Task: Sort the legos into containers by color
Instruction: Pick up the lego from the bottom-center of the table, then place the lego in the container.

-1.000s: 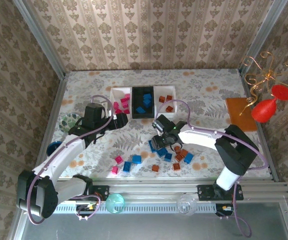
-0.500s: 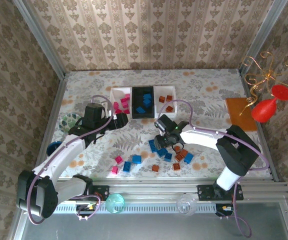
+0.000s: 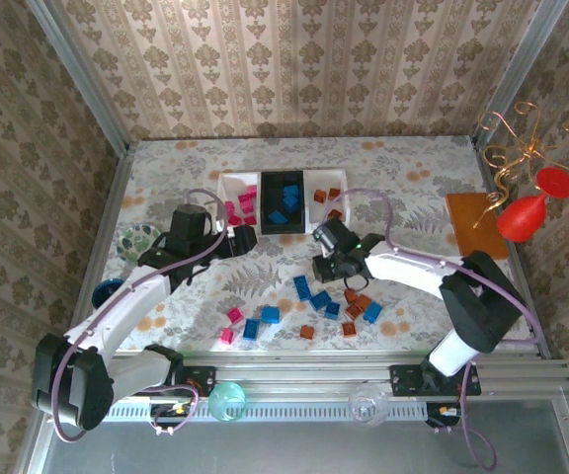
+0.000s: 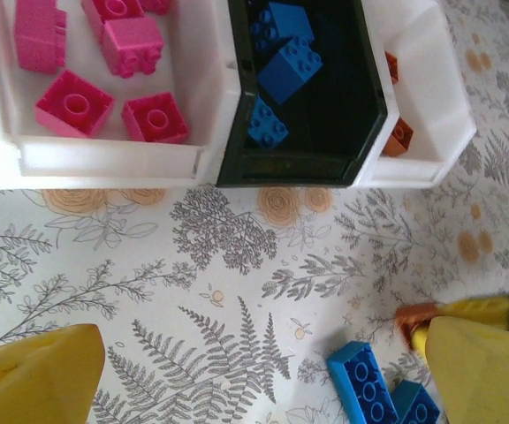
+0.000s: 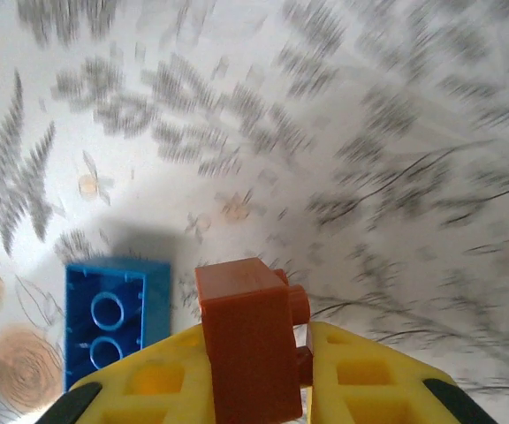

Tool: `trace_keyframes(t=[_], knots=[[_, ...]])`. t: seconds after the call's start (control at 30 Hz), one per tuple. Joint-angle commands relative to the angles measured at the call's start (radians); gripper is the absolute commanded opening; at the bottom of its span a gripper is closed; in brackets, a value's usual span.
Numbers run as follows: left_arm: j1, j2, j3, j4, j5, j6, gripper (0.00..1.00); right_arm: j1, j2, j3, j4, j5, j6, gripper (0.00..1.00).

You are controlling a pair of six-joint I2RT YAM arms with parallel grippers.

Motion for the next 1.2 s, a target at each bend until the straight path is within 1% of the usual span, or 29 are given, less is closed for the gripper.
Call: trace_keyframes(t=[0.0,0.07,0.17,0.27,0.37,0.4,0.43,0.5,0.53,0.6,0.73,0.83,0.9,1.03,1.17], knots=[[-0.051,0.019,0.019,-0.036,-0.016,0.058,0.95,-0.073,-0.044,0.110,-0.005,0.092,0.012,0.22],[-0.086,0.040,0.038,-0.064,-0.027,0.084,0.95,-0.115,-0.002,0.180,-0.002,0.107,0.020,0.22],[-0.143,0.078,0.069,-0.114,-0.042,0.130,0.96,-0.154,0.103,0.301,-0.010,0.110,0.017,0.23],[-0.198,0.125,0.101,-0.159,-0.051,0.172,0.96,-0.172,0.230,0.438,-0.044,0.119,0.013,0.24],[-0.244,0.174,0.123,-0.175,-0.047,0.198,0.96,-0.181,0.330,0.545,-0.069,0.130,0.015,0.28],[-0.258,0.190,0.130,-0.175,-0.046,0.205,0.96,-0.184,0.358,0.580,-0.075,0.130,0.017,0.31],[-0.269,0.202,0.138,-0.180,-0.056,0.204,0.95,-0.187,0.378,0.608,-0.083,0.126,0.018,0.37],[-0.276,0.213,0.142,-0.192,-0.088,0.189,0.93,-0.191,0.414,0.670,-0.112,0.119,0.015,0.57],[-0.273,0.206,0.138,-0.190,-0.100,0.181,0.93,-0.191,0.413,0.677,-0.114,0.119,0.010,0.63],[-0.268,0.174,0.123,-0.176,-0.117,0.170,0.94,-0.187,0.380,0.658,-0.105,0.111,0.003,0.69],[-0.263,0.094,0.098,-0.169,-0.196,0.154,0.95,-0.153,0.264,0.529,-0.084,0.097,-0.001,0.74],[-0.246,0.022,0.080,-0.164,-0.257,0.140,0.97,-0.085,0.169,0.388,-0.071,0.076,0.002,0.76],[-0.237,-0.028,0.069,-0.161,-0.299,0.136,0.97,-0.020,0.128,0.306,-0.081,0.078,0.010,0.77],[-0.230,-0.099,0.053,-0.158,-0.373,0.150,0.99,0.091,0.112,0.198,-0.108,0.081,0.034,0.78],[-0.225,-0.129,0.043,-0.167,-0.403,0.165,1.00,0.168,0.132,0.142,-0.113,0.088,0.063,0.78]])
